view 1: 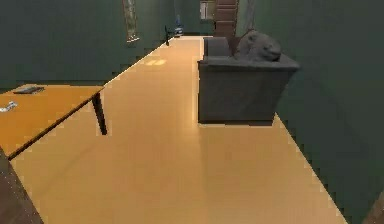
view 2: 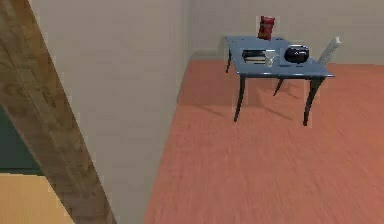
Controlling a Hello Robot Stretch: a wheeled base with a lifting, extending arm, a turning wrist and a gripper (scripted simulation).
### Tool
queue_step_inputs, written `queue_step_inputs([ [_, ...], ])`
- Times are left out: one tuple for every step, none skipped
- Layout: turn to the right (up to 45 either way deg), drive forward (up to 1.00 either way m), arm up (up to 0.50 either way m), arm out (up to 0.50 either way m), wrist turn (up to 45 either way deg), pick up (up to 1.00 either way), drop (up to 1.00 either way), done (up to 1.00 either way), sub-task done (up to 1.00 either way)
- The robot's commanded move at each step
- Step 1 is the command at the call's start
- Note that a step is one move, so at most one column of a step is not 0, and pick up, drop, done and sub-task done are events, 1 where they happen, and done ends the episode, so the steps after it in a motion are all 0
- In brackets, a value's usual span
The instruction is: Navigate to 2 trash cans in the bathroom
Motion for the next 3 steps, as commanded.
queue_step_inputs([
  [0.0,0.45,0.00,0.00,0.0,0.00,0.00,0.00,0.00],
  [-15.0,0.00,0.00,0.00,0.0,0.00,0.00,0.00,0.00],
  [0.0,1.00,0.00,0.00,0.0,0.00,0.00,0.00,0.00],
])
